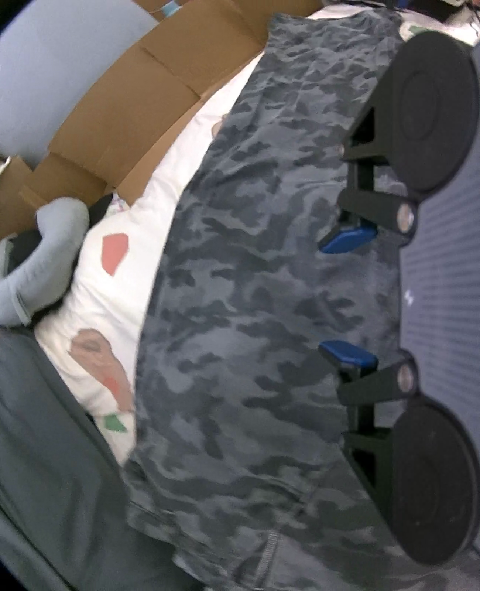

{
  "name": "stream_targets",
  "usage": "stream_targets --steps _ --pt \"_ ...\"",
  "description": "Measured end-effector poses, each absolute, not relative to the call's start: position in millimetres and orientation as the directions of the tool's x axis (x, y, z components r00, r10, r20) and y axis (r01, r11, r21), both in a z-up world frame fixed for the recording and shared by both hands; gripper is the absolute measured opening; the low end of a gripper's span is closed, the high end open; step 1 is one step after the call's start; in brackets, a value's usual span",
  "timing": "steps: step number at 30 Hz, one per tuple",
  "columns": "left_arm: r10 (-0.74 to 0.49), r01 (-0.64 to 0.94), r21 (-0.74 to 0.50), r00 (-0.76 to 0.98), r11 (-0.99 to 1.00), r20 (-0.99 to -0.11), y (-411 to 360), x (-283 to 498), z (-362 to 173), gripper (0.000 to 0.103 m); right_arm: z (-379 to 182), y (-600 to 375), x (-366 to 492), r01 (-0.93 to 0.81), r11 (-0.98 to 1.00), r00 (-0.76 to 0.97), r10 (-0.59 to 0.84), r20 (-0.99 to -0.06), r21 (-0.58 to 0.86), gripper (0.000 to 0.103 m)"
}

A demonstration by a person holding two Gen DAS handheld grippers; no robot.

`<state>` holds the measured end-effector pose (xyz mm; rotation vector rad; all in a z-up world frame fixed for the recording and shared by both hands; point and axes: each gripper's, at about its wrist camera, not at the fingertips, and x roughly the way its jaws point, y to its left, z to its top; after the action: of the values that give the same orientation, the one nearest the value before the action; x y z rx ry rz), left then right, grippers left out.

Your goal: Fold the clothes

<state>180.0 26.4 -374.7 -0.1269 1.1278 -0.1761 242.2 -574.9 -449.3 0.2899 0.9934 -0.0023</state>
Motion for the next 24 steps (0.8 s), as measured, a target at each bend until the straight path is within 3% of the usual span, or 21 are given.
stream_targets --steps 11,15,16,17,18,24 --pt "-0.217 0.053 -0.213 0.379 0.976 -0.900 48 163 -399 0.055 -504 -599 250 0.360 0.852 0.551 0.136 -0.823 0.381 0.040" --pt "-0.229 0.058 -0.224 0.375 0.973 -0.898 49 163 -403 0.055 -509 -600 254 0.366 0.848 0.568 0.122 -0.814 0.382 0.039" --pt "-0.236 0.064 -0.229 0.373 0.971 -0.897 48 162 -404 0.055 -508 -600 256 0.360 0.854 0.573 0.116 -0.812 0.376 0.033" --pt "-0.244 0.072 -0.234 0.373 0.970 -0.895 46 162 -405 0.054 -507 -599 257 0.353 0.860 0.577 0.110 -0.809 0.369 0.013" --pt "-0.250 0.080 -0.237 0.373 0.968 -0.894 45 161 -405 0.054 -506 -599 259 0.347 0.865 0.581 0.105 -0.807 0.362 0.007" --pt "-0.282 0.122 -0.255 0.373 0.959 -0.884 36 156 -408 0.054 -468 -598 260 0.290 0.915 0.613 0.049 -0.788 0.282 0.003"
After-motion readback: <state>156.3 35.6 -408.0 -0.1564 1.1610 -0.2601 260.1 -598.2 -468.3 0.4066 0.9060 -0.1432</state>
